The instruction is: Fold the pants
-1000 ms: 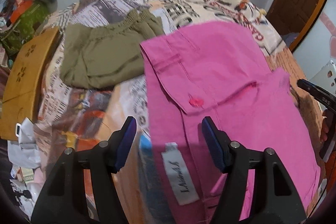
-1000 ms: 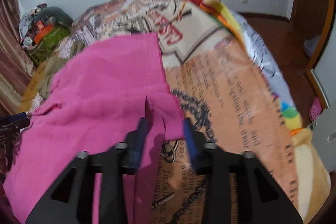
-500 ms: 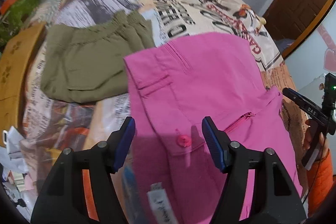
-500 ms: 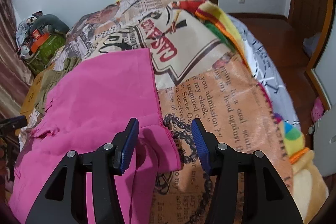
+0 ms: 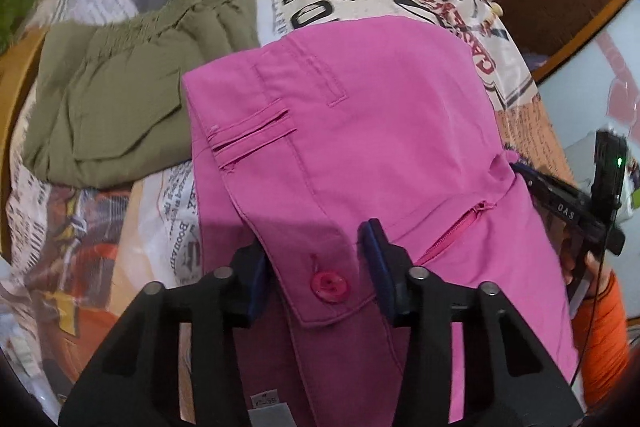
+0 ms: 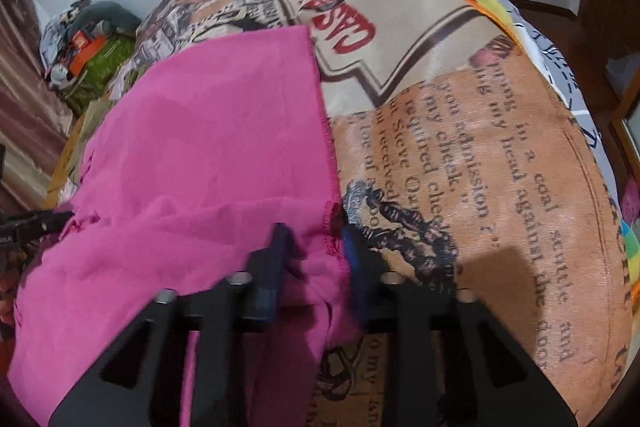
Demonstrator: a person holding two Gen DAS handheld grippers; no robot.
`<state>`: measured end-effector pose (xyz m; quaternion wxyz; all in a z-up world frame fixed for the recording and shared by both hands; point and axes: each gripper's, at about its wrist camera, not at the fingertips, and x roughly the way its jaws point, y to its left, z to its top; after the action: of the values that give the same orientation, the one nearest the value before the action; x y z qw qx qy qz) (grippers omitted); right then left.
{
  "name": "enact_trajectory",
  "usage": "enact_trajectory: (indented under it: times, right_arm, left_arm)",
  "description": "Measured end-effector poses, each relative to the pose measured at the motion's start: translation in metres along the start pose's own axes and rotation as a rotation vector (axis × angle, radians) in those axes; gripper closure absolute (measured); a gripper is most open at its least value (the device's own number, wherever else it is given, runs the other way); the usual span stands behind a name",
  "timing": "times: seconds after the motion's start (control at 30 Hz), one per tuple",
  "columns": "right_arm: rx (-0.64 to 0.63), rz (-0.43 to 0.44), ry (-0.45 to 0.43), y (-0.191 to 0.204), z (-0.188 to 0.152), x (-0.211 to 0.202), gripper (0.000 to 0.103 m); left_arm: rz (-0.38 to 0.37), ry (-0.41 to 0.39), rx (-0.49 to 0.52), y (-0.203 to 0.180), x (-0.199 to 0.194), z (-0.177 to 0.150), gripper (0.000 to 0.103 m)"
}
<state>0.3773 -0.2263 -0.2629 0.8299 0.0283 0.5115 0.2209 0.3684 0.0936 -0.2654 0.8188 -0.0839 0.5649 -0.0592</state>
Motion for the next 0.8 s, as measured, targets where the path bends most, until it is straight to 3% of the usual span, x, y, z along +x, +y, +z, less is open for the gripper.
enact_trajectory:
  times: [0.13, 0.23, 0.53, 0.73, 0.8]
  right_arm:
    - [-0.046, -0.026, 0.005, 0.002, 0.001, 0.002, 0.087]
    - [-0.056, -0.035, 0.011, 0.001, 0.001, 0.003, 0.088]
    - [-0.069, -0.094, 0.042, 0.009, 0.007, 0.005, 0.088]
    - [-0.113, -0.116, 0.006, 0.018, 0.012, -0.025, 0.086]
    - [-0.140, -0.121, -0.037, 0.021, 0.017, -0.044, 0.079]
  left_arm:
    - [0.063, -0.014, 0.024, -0.004, 0.002, 0.000, 0.060]
    - [0.076, -0.014, -0.011, 0.000, 0.006, -0.003, 0.060]
    - [0.128, -0.041, 0.009, -0.002, 0.005, -0.005, 0.052]
    - [0.141, -0.087, 0.013, 0.003, -0.029, -0.008, 0.052]
    - [0.162, -0.128, 0.018, 0.009, -0.048, -0.007, 0.051]
